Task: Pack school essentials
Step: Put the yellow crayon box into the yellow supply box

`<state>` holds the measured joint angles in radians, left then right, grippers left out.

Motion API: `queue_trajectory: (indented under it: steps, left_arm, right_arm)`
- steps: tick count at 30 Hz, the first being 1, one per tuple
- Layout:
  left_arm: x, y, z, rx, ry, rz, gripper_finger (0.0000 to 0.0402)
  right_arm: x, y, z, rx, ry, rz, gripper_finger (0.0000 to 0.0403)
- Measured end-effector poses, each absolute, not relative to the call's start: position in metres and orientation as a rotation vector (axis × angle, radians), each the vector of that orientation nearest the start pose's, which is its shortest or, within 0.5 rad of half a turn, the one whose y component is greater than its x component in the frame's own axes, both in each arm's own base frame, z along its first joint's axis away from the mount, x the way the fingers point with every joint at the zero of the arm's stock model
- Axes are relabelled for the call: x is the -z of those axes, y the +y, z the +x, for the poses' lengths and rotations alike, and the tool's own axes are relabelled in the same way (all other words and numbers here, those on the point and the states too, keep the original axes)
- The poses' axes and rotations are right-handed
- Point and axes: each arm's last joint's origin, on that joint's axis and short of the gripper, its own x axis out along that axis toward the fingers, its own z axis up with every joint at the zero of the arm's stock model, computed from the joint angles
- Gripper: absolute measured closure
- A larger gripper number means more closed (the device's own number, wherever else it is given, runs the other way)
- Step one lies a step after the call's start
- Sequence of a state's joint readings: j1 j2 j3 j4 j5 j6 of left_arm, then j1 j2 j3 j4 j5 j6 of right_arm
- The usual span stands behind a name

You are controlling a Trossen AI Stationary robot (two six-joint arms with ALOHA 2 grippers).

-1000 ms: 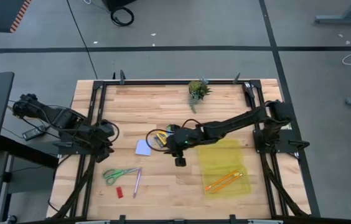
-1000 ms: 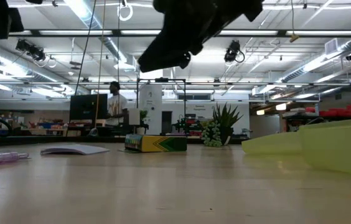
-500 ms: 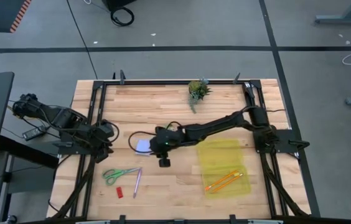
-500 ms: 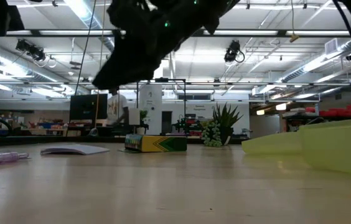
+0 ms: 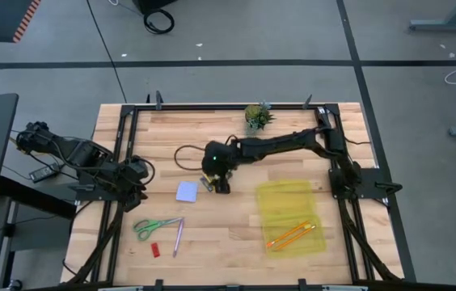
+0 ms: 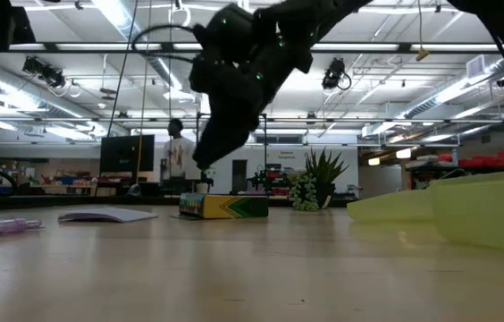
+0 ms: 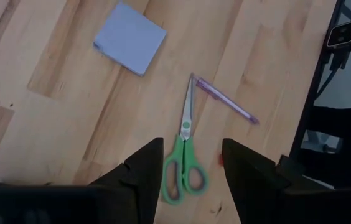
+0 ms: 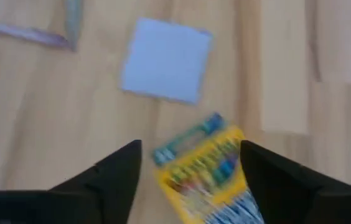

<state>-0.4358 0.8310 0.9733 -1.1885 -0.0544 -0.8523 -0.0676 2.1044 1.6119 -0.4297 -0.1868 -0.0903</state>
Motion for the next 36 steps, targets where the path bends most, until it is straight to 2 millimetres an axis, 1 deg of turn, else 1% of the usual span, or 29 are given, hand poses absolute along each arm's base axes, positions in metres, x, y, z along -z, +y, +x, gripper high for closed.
queue_trajectory:
  steps: [3,6,10,17,28,30,32,36]
  left_arm:
    - [-0.309,-0.051,0.114,-0.106,1.079,-0.515,0.023]
    - [-0.309,-0.051,0.114,-0.109,1.077,-0.522,0.023]
    - [-0.309,-0.051,0.114,-0.119,1.077,-0.539,0.023]
    - [-0.309,-0.051,0.114,-0.119,1.077,-0.539,0.023]
    - [-0.309,-0.051,0.114,-0.119,1.077,-0.539,0.023]
    - [-0.309,-0.051,0.114,-0.119,1.077,-0.539,0.023]
    - [-0.309,-0.051,0.114,-0.12,1.077,-0.539,0.023]
    - [-0.309,-0.051,0.114,-0.122,1.077,-0.543,0.023]
  right_arm:
    - [-0.19,-0.039,0.453,-0.168,0.921,0.016,0.0082]
    - [-0.188,-0.046,0.451,-0.188,0.938,-0.02,0.0042]
    - [-0.185,-0.057,0.448,-0.216,0.951,-0.064,0.0009]
    - [-0.184,-0.069,0.443,-0.3,0.958,-0.118,0.0006]
    - [-0.173,-0.07,0.447,-0.358,0.942,-0.189,0.0006]
    - [-0.168,-0.071,0.448,-0.364,0.938,-0.198,0.0006]
    - [-0.161,-0.071,0.446,-0.375,0.971,-0.194,0.0006]
    - [-0.151,-0.07,0.45,-0.388,0.963,-0.213,0.0006]
